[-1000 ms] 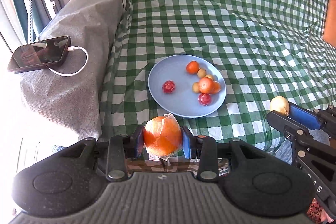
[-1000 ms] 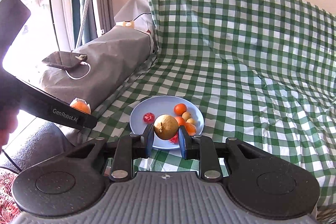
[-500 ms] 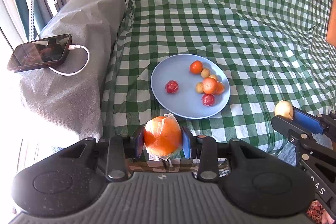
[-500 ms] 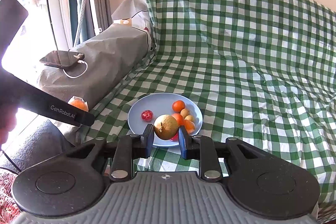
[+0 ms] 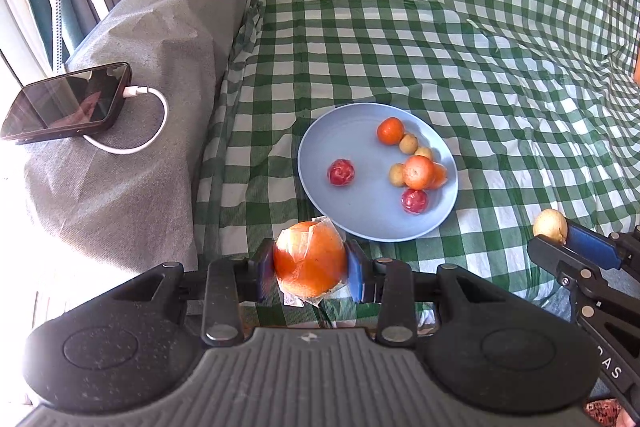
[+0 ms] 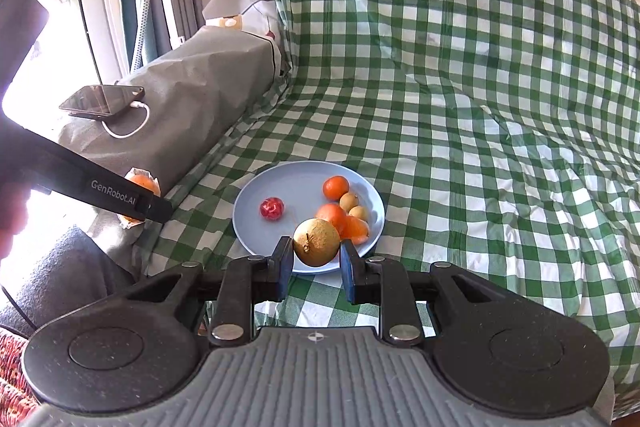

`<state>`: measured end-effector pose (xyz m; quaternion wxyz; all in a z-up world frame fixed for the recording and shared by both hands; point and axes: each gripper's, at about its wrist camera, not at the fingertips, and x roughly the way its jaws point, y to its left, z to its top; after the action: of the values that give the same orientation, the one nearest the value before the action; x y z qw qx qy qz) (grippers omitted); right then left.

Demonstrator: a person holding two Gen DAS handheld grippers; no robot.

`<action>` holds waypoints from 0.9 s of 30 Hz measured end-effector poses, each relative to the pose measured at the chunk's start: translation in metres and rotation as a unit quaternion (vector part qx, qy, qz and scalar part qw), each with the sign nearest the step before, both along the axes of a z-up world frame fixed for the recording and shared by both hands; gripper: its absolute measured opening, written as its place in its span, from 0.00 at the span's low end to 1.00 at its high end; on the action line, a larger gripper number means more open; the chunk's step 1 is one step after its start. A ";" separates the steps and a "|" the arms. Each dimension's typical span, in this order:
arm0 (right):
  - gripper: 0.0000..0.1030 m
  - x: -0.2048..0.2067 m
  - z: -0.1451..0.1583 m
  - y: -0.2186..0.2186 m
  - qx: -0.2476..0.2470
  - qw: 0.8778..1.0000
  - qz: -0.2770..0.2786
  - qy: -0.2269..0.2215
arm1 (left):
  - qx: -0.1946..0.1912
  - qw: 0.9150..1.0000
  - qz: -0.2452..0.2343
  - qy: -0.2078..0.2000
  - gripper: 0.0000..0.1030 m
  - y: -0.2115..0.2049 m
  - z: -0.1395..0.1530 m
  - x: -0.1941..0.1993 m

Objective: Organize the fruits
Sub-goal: 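Carry the plum and netted orange in both grippers toward the blue plate, then lower both fruits onto the plate and open both grippers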

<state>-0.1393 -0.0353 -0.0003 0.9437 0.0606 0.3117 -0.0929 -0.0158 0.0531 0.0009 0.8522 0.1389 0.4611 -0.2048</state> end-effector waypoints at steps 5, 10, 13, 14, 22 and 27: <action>0.25 0.017 -0.004 -0.005 0.000 1.000 -0.001 0.008 | 0.006 1.000 -0.002 0.006 0.39 -0.008 -0.007 0.017; 0.25 0.041 -0.012 -0.014 0.003 1.000 -0.001 0.018 | 0.014 1.000 -0.006 0.011 0.39 -0.020 -0.016 0.038; 0.25 0.057 -0.018 -0.019 0.005 1.000 0.000 0.025 | 0.023 1.000 -0.008 0.014 0.39 -0.029 -0.025 0.051; 0.25 0.063 -0.021 -0.021 0.006 1.000 0.000 0.028 | 0.025 1.000 -0.009 0.016 0.39 -0.032 -0.028 0.055; 0.25 0.105 -0.041 -0.036 0.009 0.999 0.002 0.048 | 0.044 0.999 -0.013 0.023 0.39 -0.056 -0.050 0.091; 0.25 0.130 -0.060 -0.042 0.004 0.998 0.006 0.070 | 0.062 0.998 -0.016 0.019 0.40 -0.072 -0.069 0.109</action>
<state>-0.0088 -0.0773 -0.0607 0.9200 0.0560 0.3773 -0.0900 0.0935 -0.0185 -0.0679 0.8300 0.1944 0.4864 -0.1917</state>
